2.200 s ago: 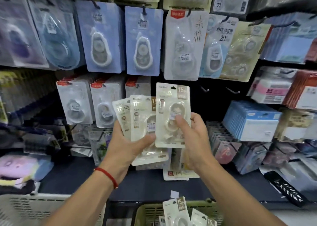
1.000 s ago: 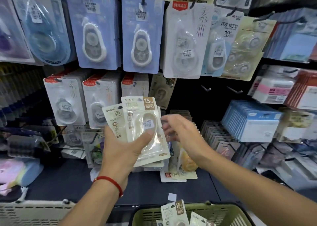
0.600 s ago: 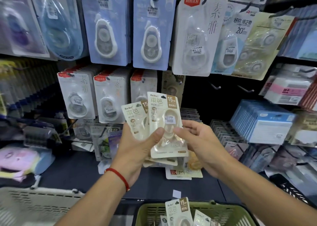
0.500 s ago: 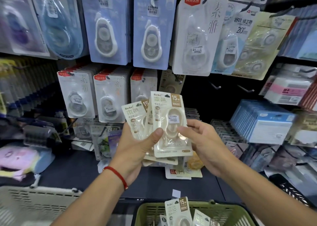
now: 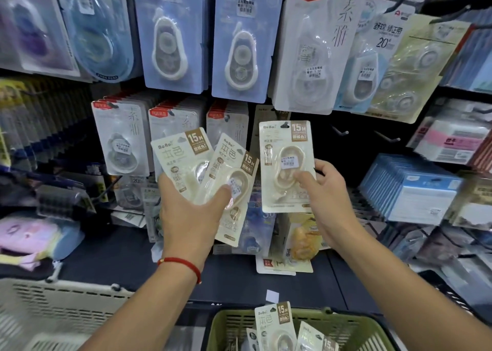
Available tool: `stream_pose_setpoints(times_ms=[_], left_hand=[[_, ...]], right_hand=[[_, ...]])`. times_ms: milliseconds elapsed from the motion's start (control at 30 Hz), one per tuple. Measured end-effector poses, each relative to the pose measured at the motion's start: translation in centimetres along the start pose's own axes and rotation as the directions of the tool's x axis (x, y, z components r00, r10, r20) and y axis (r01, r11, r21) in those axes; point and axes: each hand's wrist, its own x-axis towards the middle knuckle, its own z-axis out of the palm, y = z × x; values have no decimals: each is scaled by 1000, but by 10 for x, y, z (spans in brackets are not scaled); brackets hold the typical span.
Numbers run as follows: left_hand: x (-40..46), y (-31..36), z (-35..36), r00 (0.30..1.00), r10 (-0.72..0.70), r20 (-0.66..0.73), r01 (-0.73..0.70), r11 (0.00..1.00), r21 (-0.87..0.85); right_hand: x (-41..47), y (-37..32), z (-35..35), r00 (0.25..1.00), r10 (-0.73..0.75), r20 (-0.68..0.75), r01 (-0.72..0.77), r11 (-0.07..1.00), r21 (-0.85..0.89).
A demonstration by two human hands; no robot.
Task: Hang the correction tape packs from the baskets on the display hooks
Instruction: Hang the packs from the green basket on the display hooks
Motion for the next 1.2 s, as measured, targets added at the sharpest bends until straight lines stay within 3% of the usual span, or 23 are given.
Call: stream_pose_setpoints(times_ms=[233,433,633,733,833,900,1033,1200], left_hand=[[0,3,1,1000,-7,-5,7,1000,-19],[-6,-2,9,995,75,-59,-74,997,31],[-3,-5,7,999,27,-28,-27,1000,14],[0,-7,5,998,-38,49,40,998,-42],[-1,-9,7,988,-91,125,101,992,-75],[-4,-9,9,979,-94,181,106,993,-59],[-11,-7,13,952,-97,289,104,995,-8],[-7,-6,8,969,-99,226,96,995,25]], right_hand=[[14,32,17,990,-69,-127,46,983,-177],[97,43,46,978,44,-204,-99,958,-270],[112,50,41,981,95,-167,-173,816,-552],[71,44,34,1000,6,-23,-15,917,-399],[17,31,30,973,76,217,-39,984,-173],[-10,27,29,945,105,309,-69,990,-125],[-34,22,29,957,89,276,-93,996,-1],[-28,5,20,979,2,203,-23,995,100]])
